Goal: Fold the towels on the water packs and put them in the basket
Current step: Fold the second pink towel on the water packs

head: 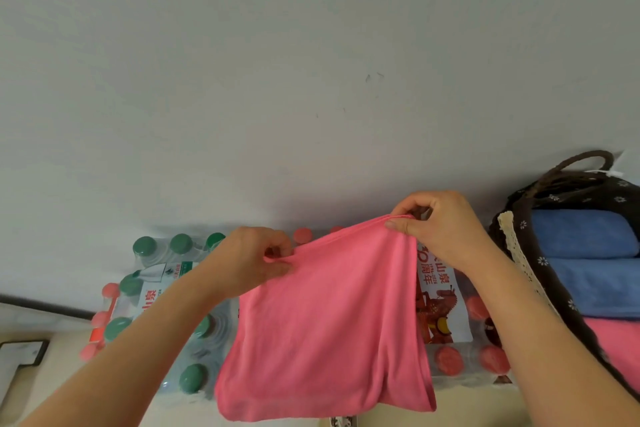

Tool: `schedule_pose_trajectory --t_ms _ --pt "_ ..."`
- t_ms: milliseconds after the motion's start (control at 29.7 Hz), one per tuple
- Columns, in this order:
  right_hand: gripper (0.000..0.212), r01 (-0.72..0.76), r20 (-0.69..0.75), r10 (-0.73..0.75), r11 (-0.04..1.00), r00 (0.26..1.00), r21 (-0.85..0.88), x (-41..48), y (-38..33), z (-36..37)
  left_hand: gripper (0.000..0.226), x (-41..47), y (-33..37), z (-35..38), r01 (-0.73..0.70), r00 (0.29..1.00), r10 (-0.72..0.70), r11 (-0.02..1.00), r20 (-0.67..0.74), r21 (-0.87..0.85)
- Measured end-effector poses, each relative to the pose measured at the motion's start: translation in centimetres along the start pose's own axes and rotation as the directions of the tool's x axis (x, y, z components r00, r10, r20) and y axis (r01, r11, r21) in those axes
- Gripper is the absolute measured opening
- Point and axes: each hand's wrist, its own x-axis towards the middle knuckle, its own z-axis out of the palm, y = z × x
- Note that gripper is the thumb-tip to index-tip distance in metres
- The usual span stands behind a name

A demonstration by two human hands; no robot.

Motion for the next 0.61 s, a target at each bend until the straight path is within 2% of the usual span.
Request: schedule_pose_trajectory --t_ms 67,168,236,337,404,471,538,606 --pt "0.009 -0.004 -0.011 0.004 1.0 1.0 0.007 -0.3 -0.5 -0.4 0.014 -0.7 -0.2 -0.4 -0.015 1.0 0.015 0.999 0.005 0.038" --pt "0.009 -0.026 -0.017 0.026 0.999 1.0 0.034 -0.8 -1.1 -0.9 0.033 -1.8 -0.7 -1.6 0.023 0.996 -0.02 0.999 -0.09 0.036" --pt "0.009 -0.058 -0.036 0.06 0.996 0.998 0.07 -1.3 -1.7 -1.5 0.023 -2.7 -0.8 -2.5 0.053 0.984 -0.056 0.998 -0.169 -0.022" --pt "0.009 -0.115 -0.024 0.122 0.973 0.992 0.199 -2.1 -3.2 -2.4 0.03 -4.1 -0.3 -4.0 0.064 0.959 -0.103 0.987 -0.265 -0.15" --pt "0.017 -0.094 -0.021 0.104 0.954 0.994 0.285 -2.7 -4.6 -3.3 0.03 -5.1 0.6 -5.4 0.048 0.949 -0.103 0.981 -0.297 -0.187" --pt "0.025 -0.047 -0.022 0.055 0.962 0.998 0.267 -3.6 -6.2 -4.6 0.033 -6.4 1.3 -7.1 0.023 0.94 -0.093 0.977 -0.327 -0.214" --pt "0.023 0.002 -0.016 0.001 0.979 1.0 0.202 -4.6 -8.1 -6.3 0.035 -7.5 2.1 -8.7 -0.012 0.928 -0.056 0.983 -0.367 -0.182" --pt "0.016 0.041 -0.032 -0.036 0.988 0.999 0.15 -5.4 -10.0 -7.7 0.028 -8.3 3.1 -10.0 -0.031 0.917 0.014 0.999 -0.399 -0.036"
